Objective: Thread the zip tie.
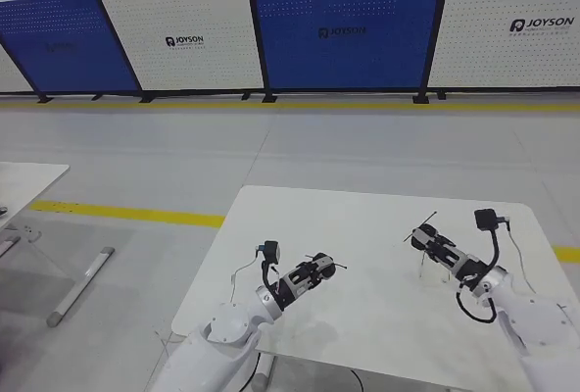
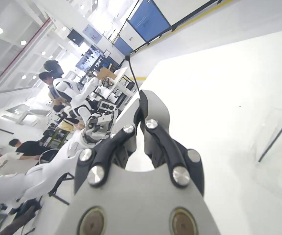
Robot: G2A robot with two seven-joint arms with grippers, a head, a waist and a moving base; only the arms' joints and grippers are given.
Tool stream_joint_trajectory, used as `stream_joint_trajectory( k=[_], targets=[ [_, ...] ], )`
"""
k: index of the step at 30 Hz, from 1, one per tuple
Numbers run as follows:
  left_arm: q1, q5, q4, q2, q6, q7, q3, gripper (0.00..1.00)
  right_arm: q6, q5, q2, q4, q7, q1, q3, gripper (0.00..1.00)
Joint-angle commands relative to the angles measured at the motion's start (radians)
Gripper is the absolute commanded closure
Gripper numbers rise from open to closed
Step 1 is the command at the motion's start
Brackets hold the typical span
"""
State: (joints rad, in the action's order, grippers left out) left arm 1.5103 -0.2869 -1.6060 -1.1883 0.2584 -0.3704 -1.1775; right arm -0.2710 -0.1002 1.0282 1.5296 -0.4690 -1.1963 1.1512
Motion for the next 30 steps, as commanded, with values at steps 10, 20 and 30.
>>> stream_joint_trajectory(
  k=[10,20,30],
  targets=[
    [0.0,0.0,0.0,0.0,0.0,0.0,0.0,1.0,0.016,-0.01,0.001,0.007,-0.017,0.0,-0.01,1.0],
    [0.0,0.0,0.0,0.0,0.0,0.0,0.0,1.0,-0.069,-0.035,0.011,0.016,0.159,-0.088,0.003,1.0],
    [0.0,0.0,0.0,0.0,0.0,0.0,0.0,1.0,-0.069,-0.006,-0.01,0.079,0.091,-0.189,0.065,1.0]
  ],
)
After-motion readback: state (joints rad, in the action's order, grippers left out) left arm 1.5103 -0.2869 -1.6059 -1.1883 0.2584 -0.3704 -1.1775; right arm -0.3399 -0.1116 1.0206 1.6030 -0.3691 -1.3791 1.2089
